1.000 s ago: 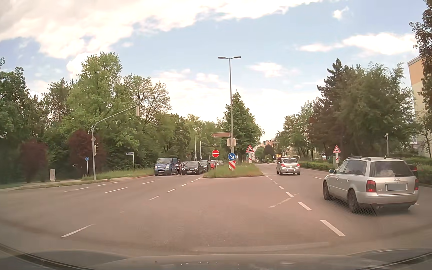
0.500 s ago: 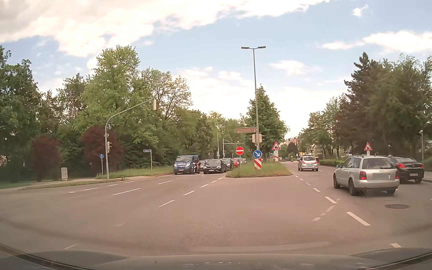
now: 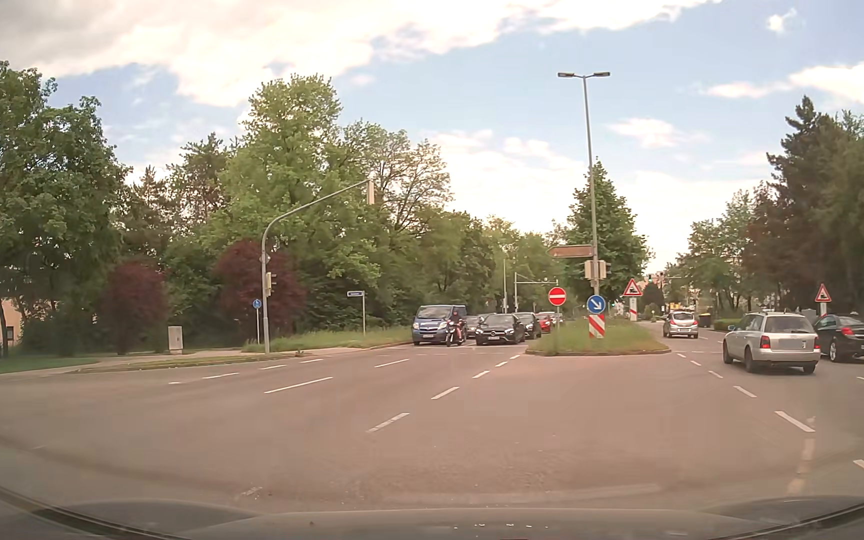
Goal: Follow the waypoints while adhering to traffic rules and regulations
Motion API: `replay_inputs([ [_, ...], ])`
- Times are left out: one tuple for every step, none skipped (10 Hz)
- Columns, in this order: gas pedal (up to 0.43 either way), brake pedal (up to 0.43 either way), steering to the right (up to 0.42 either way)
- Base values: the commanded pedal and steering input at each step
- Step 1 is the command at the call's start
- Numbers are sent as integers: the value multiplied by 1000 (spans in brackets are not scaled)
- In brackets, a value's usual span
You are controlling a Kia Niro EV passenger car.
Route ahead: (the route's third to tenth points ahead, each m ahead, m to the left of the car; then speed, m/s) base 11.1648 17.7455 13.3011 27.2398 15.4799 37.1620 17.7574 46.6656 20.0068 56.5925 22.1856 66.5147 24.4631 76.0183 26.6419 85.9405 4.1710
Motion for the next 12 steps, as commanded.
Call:
replay_inputs([
  [150, 18, -303],
  [150, 18, -314],
  [157, 18, -330],
  [157, 18, -344],
  [157, 18, -359],
  [169, 18, -369],
  [169, 18, -382],
  [169, 18, -395],
  [169, 18, -404],
  [169, 18, -414],
  [169, 18, -422],
  [169, 18, -430],
])
